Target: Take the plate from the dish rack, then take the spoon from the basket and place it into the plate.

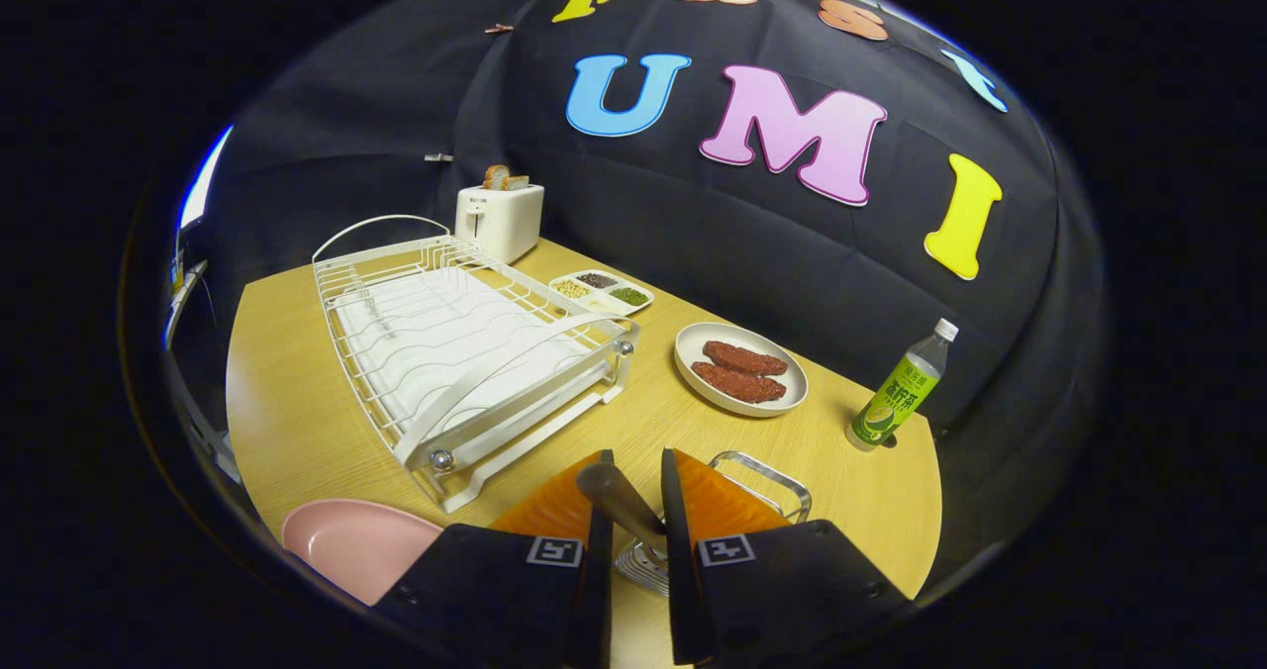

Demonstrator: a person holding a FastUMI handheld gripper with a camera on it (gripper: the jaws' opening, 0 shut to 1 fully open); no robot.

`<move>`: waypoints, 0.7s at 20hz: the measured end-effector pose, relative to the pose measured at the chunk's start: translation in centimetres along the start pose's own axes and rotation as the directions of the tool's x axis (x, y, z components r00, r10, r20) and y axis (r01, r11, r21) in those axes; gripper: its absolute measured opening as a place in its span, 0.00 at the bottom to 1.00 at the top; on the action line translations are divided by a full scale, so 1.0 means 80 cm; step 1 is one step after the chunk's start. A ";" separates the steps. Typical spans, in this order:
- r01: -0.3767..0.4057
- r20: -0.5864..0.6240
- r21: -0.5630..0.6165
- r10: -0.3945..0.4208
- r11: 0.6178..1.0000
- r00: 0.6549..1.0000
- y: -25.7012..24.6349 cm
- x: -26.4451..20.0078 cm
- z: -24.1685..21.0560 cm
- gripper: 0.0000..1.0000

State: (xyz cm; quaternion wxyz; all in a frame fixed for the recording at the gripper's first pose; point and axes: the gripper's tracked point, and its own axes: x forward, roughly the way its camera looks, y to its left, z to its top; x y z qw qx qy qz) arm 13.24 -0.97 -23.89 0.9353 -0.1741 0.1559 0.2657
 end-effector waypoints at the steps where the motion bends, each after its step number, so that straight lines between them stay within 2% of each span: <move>1: 0.008 0.001 -0.003 -0.008 1.000 1.000 -0.003 -0.001 0.002 0.25; 6: 0.011 -0.005 0.042 -0.011 0.999 1.000 -0.015 -0.006 0.016 0.14; 11: 0.085 -0.015 0.101 -0.084 0.991 0.996 -0.048 -0.023 0.039 0.14; 14: 0.103 -0.015 0.118 -0.102 0.988 0.995 -0.056 -0.044 0.067 0.14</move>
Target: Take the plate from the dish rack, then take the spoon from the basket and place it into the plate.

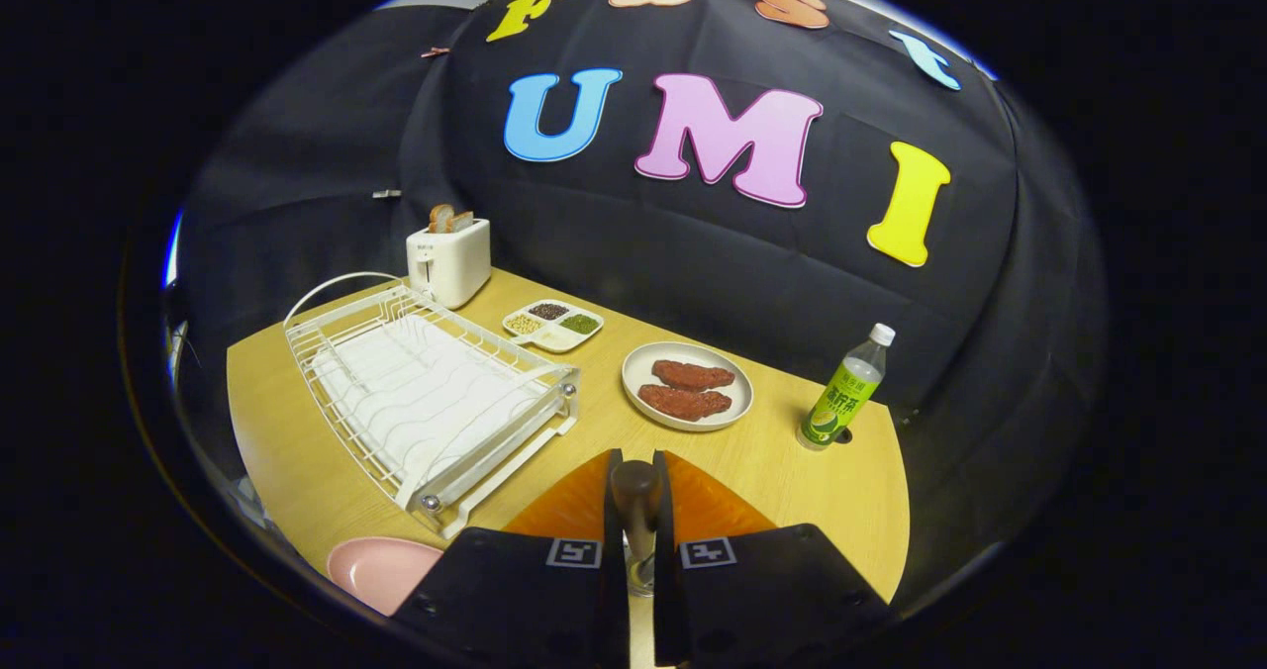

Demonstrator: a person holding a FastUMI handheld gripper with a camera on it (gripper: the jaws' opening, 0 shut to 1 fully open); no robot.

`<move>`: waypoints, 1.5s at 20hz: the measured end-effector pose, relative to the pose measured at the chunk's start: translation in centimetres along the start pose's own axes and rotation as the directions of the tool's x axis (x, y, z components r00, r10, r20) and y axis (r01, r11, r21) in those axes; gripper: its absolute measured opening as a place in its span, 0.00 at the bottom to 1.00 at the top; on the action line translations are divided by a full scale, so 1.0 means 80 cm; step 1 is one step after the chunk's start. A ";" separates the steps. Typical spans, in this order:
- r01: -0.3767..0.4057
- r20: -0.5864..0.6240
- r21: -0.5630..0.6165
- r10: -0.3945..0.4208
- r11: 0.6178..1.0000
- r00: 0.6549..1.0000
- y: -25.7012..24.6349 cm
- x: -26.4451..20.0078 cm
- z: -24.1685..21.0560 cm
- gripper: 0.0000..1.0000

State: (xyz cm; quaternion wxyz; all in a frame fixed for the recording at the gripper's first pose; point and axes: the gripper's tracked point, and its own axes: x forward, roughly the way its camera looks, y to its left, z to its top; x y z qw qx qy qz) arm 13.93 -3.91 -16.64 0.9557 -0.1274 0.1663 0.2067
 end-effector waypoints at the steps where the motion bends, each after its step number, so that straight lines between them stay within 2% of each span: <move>1: 0.010 0.003 0.000 -0.010 1.000 1.000 -0.003 -0.009 0.010 0.14; 7: 0.116 0.012 0.081 -0.118 0.990 0.993 -0.005 -0.076 0.068 0.14; 13: 0.154 -0.042 0.162 -0.149 0.975 0.988 0.044 -0.117 0.054 0.14; 17: 0.178 -0.081 0.185 -0.165 0.967 0.983 0.077 -0.126 0.016 0.14; 20: 0.205 -0.139 0.141 -0.186 0.969 0.973 0.094 -0.129 -0.030 0.14; 26: 0.210 -0.240 0.042 -0.194 0.977 0.951 0.131 -0.112 -0.115 0.14; 30: 0.199 -0.242 0.006 -0.192 0.980 0.951 0.148 -0.102 -0.120 0.14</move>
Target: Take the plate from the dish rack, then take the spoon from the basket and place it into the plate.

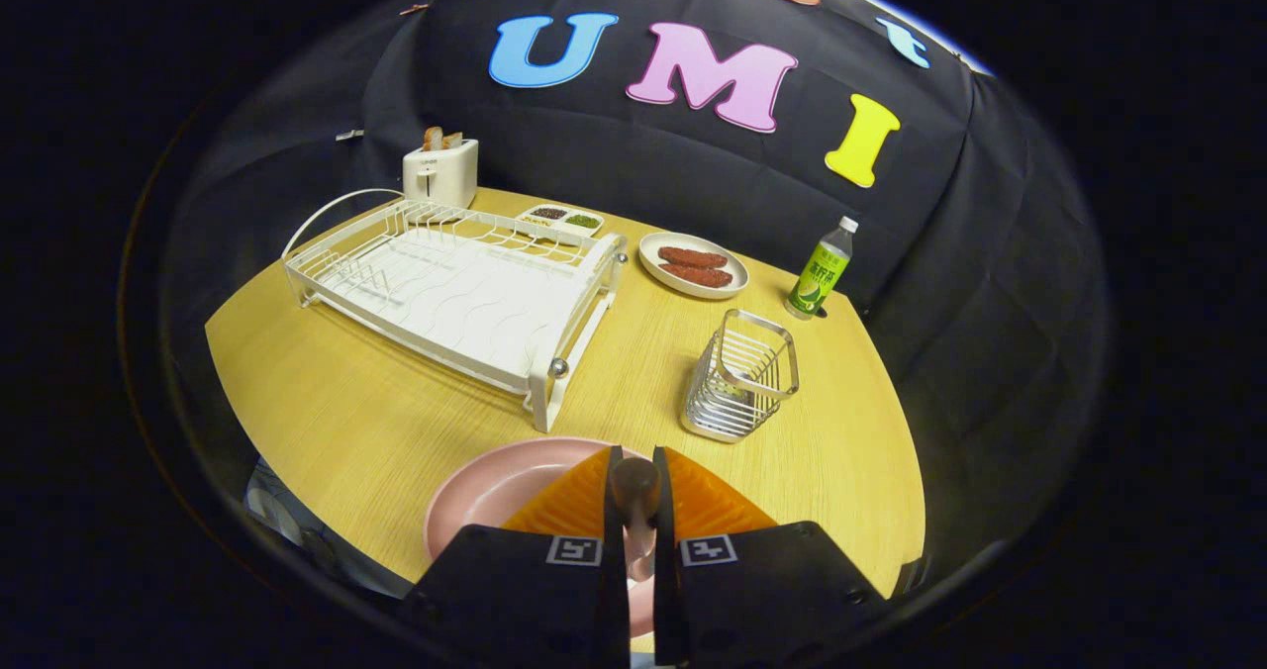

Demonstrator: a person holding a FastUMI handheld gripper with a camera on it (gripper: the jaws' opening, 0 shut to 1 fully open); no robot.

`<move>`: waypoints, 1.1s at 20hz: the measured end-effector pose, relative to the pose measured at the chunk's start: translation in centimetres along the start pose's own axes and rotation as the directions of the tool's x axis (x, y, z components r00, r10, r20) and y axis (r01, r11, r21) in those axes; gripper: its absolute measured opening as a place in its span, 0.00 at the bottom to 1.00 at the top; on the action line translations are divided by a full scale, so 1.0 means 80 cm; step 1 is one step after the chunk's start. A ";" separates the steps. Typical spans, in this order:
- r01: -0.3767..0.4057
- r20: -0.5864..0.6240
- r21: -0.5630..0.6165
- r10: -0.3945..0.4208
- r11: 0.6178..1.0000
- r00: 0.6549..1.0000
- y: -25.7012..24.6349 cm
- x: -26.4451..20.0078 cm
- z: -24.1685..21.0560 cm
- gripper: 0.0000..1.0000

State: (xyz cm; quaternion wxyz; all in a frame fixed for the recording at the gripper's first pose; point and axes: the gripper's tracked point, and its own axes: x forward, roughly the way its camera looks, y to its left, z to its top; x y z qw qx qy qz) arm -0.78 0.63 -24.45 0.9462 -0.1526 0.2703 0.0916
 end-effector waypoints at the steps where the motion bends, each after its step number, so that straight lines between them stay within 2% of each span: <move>1: -0.012 0.005 -0.010 0.012 1.000 1.000 0.007 0.004 0.003 0.14; 8: -0.110 -0.008 -0.125 0.110 0.986 0.994 0.062 0.014 0.006 0.16; 14: -0.223 -0.054 -0.074 0.220 0.972 0.974 0.092 0.008 0.002 0.27; 15: -0.252 -0.053 -0.057 0.249 0.966 0.967 0.099 0.003 0.004 0.33; 17: -0.302 -0.040 -0.025 0.300 0.953 0.953 0.108 -0.013 0.011 0.67; 19: -0.304 -0.005 -0.011 0.304 0.953 0.953 0.103 -0.024 0.025 1.00; 22: -0.271 0.076 0.026 0.269 0.962 0.960 0.082 -0.043 0.062 0.98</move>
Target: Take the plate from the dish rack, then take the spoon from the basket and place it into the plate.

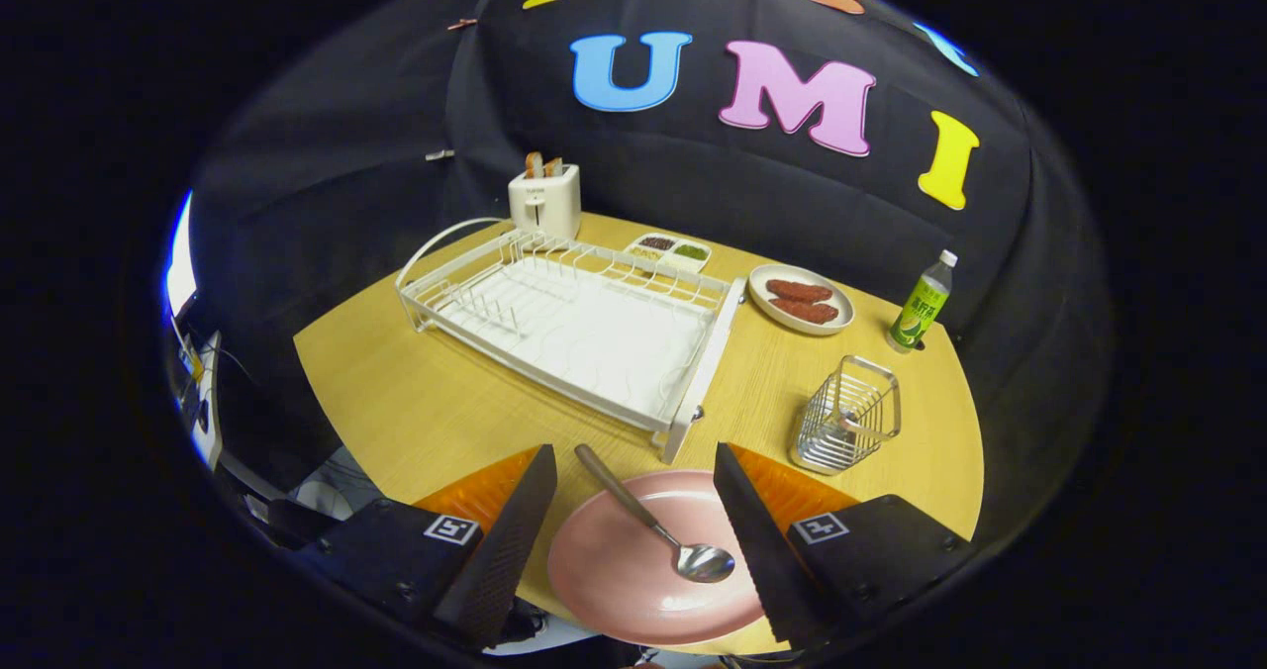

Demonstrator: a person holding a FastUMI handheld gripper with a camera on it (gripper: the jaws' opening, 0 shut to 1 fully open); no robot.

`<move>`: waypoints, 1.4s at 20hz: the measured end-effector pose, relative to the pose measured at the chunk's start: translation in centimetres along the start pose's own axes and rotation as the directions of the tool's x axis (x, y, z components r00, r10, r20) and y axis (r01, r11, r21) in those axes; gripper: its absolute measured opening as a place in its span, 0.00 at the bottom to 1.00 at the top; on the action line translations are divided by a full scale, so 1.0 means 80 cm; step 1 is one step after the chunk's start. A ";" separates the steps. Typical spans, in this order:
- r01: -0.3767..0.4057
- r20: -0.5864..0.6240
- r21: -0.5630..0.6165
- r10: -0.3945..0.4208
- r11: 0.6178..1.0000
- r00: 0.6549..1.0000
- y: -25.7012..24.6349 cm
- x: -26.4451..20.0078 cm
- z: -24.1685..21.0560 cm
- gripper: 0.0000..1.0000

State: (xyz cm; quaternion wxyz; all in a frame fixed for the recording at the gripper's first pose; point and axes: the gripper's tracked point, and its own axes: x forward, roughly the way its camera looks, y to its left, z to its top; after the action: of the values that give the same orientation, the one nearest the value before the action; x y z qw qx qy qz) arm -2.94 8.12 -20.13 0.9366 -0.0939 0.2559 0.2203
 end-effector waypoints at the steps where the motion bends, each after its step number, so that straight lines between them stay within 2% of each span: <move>1: 0.017 0.035 0.014 -0.018 1.000 0.999 -0.007 -0.009 0.018 0.98; 5: 0.085 0.186 0.084 -0.100 0.993 0.977 -0.036 -0.049 0.099 0.98; 10: 0.163 0.344 0.175 -0.215 0.971 0.914 -0.075 -0.115 0.190 0.98; 12: 0.193 0.381 0.236 -0.274 0.952 0.883 -0.091 -0.147 0.218 0.98; 16: 0.271 0.468 0.318 -0.399 0.908 0.788 -0.126 -0.210 0.262 0.98; 18: 0.285 0.479 0.341 -0.427 0.896 0.767 -0.133 -0.225 0.264 0.99; 21: 0.296 0.472 0.370 -0.452 0.881 0.757 -0.145 -0.229 0.256 1.00; 26: 0.270 0.425 0.407 -0.443 0.872 0.789 -0.150 -0.209 0.239 0.99; 28: 0.274 0.424 0.402 -0.443 0.873 0.790 -0.153 -0.206 0.239 0.99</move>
State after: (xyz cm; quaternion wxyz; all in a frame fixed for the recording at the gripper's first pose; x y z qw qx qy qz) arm -1.67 -3.19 5.55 0.9973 0.0724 0.0120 0.0081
